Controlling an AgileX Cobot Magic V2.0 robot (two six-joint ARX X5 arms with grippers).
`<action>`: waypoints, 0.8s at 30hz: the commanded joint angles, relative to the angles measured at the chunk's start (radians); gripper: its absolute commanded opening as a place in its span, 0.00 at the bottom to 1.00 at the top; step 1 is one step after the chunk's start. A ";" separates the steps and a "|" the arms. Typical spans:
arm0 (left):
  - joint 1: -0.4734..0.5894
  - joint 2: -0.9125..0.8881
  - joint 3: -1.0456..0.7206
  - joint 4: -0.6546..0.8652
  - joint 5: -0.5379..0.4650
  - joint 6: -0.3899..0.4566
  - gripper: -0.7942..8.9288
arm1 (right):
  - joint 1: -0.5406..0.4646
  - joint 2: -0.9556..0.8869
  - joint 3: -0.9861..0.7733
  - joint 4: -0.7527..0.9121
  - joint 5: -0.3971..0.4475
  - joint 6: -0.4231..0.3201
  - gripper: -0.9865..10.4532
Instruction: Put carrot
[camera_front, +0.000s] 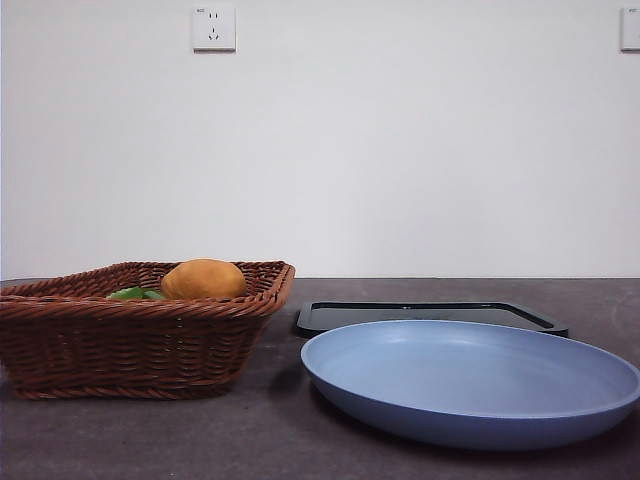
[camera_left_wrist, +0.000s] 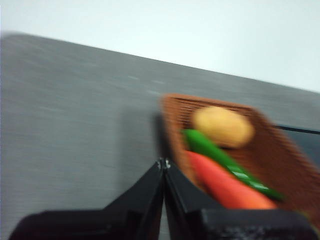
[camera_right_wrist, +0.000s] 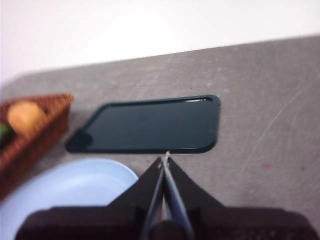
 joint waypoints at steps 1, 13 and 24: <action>0.002 -0.005 -0.010 0.033 0.081 -0.077 0.09 | 0.002 -0.004 -0.006 0.028 -0.001 0.188 0.10; 0.002 0.078 0.134 -0.076 0.114 -0.172 0.09 | 0.002 0.058 0.150 -0.126 0.000 0.245 0.09; 0.002 0.447 0.429 -0.121 0.301 -0.140 0.09 | 0.002 0.297 0.449 -0.276 -0.002 0.212 0.09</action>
